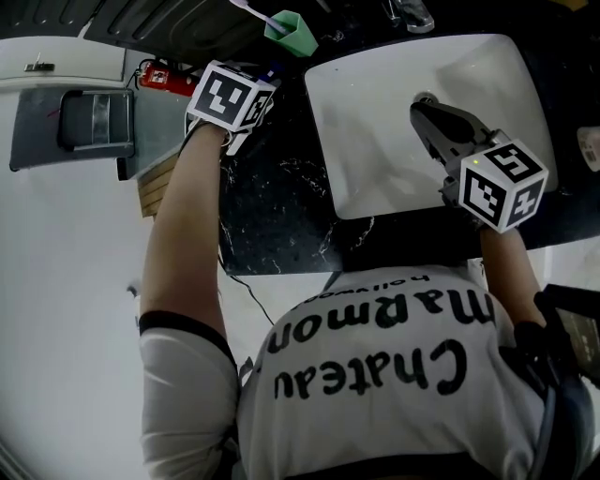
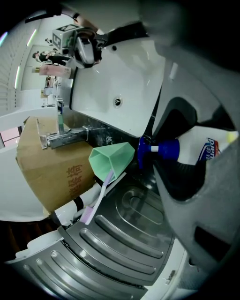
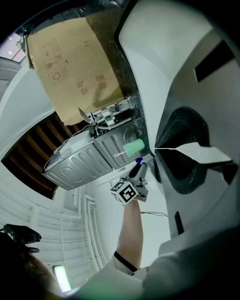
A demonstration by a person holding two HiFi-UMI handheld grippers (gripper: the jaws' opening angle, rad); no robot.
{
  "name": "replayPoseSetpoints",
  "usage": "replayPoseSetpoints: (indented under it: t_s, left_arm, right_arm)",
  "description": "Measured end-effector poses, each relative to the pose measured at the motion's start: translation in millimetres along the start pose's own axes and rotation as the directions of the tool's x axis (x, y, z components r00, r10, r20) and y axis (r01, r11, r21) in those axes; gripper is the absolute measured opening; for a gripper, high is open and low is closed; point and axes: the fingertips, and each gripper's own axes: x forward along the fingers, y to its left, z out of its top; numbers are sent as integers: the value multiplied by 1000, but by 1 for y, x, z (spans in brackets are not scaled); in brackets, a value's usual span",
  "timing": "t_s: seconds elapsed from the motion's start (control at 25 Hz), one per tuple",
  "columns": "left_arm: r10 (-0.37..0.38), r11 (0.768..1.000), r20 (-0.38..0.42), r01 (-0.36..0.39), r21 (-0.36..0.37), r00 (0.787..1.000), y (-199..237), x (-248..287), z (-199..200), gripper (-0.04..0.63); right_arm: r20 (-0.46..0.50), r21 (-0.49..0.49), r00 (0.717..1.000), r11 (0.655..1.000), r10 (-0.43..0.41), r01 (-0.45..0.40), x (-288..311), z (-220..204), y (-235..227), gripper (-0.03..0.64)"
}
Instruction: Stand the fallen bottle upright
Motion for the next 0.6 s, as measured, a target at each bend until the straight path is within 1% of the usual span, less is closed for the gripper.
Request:
replayPoseSetpoints:
  t_s: [0.2, 0.32, 0.48, 0.6]
  left_arm:
    - [29, 999, 55, -28, -16, 998, 4, -24, 4, 144]
    - [49, 998, 116, -45, -40, 992, 9, -37, 3, 144]
    - [70, 994, 200, -52, -93, 977, 12, -61, -2, 143]
    - [108, 989, 279, -73, -132, 954, 18, -80, -11, 143]
  right_arm:
    - [8, -28, 1000, 1000, 6, -6, 1, 5, 15, 14]
    - [13, -54, 1000, 999, 4, -4, 2, 8, 29, 14]
    - [17, -99, 1000, 995, -12, 14, 0, 13, 53, 14]
    - [33, -136, 999, 990, -33, 37, -1, 23, 76, 14]
